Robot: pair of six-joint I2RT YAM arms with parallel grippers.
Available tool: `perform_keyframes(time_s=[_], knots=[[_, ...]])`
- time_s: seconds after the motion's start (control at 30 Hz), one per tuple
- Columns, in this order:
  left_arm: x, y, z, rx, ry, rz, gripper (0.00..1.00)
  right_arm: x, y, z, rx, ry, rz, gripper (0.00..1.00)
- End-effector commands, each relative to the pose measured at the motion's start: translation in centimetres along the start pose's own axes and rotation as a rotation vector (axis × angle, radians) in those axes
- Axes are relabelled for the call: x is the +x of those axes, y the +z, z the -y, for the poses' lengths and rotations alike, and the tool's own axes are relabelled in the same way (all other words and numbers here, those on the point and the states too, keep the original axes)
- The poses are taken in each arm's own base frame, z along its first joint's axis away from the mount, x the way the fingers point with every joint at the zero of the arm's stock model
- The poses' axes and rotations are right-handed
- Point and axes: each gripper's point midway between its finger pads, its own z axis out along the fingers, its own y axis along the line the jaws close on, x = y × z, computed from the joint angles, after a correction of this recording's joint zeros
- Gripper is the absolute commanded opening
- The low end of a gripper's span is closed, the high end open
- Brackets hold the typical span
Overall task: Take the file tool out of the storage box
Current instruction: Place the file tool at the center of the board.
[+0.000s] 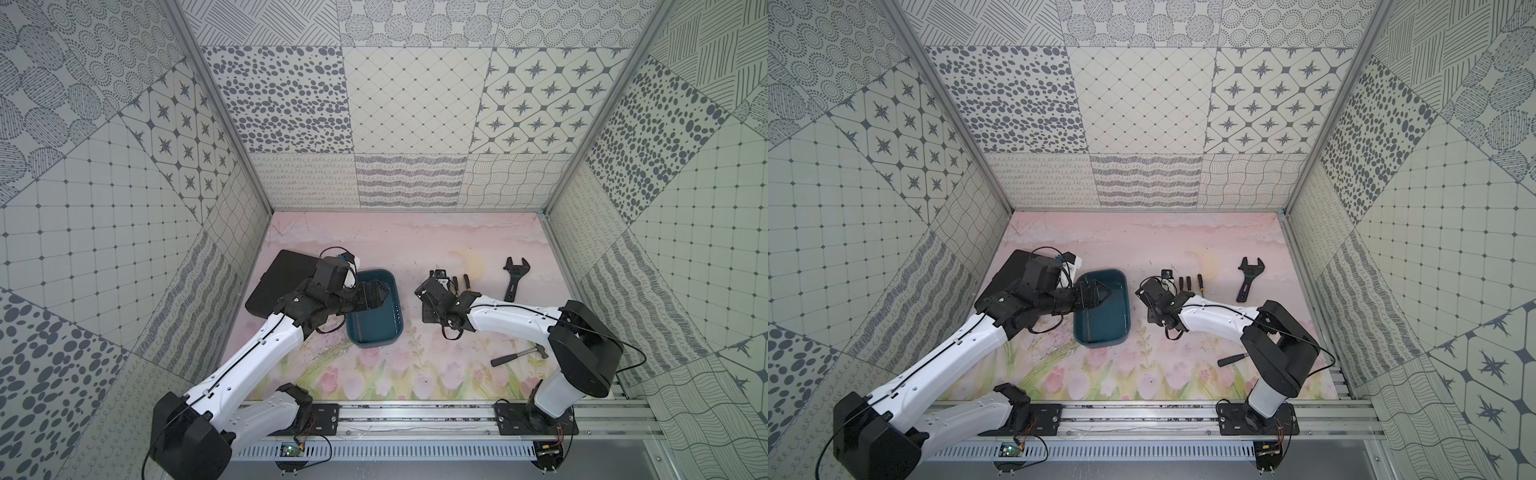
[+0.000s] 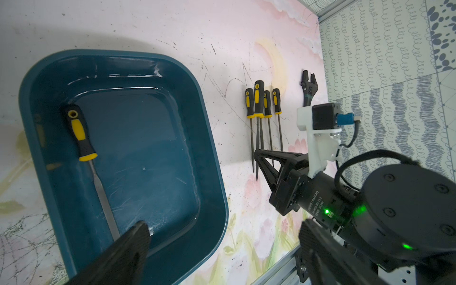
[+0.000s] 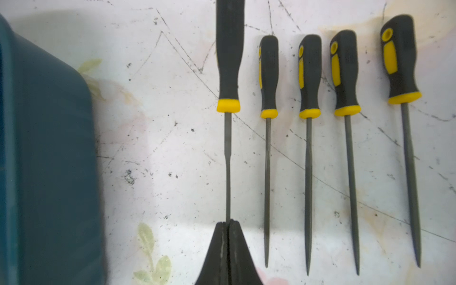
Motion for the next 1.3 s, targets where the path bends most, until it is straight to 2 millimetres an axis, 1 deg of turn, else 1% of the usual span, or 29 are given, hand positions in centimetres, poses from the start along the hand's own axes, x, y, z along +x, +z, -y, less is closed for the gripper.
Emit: perform_keyframes(time_s=[0.0, 0.27, 0.43, 0.73, 1.03, 1.13, 1.27], knots=[[0.2, 0.2, 0.0, 0.004, -0.001, -0.012, 0.99, -1.0, 0.7, -1.0, -0.02, 0.015, 0.016, 0.0], [1.2, 1.0, -1.1, -0.034, -0.009, -0.039, 0.99, -0.6, 2.5, -1.3, -0.015, -0.007, -0.014, 0.0], [2.0, 1.5, -1.6, -0.047, -0.015, -0.055, 0.99, -0.5, 3.0, -1.4, -0.008, -0.024, -0.02, 0.0], [2.3, 1.5, -2.6, -0.096, -0.017, -0.061, 0.99, -0.1, 3.8, -1.4, -0.001, -0.032, -0.041, 0.0], [2.2, 1.8, -3.8, -0.162, -0.033, -0.054, 0.99, 0.1, 3.8, -1.1, 0.006, -0.034, -0.042, 0.02], [2.0, 1.8, -4.9, -0.232, -0.05, -0.049, 0.99, -0.1, 3.7, -1.2, 0.003, -0.034, -0.037, 0.03], [1.8, 2.2, -5.5, -0.272, -0.065, -0.048, 0.99, -0.4, 3.3, -1.3, -0.003, -0.037, -0.028, 0.08]])
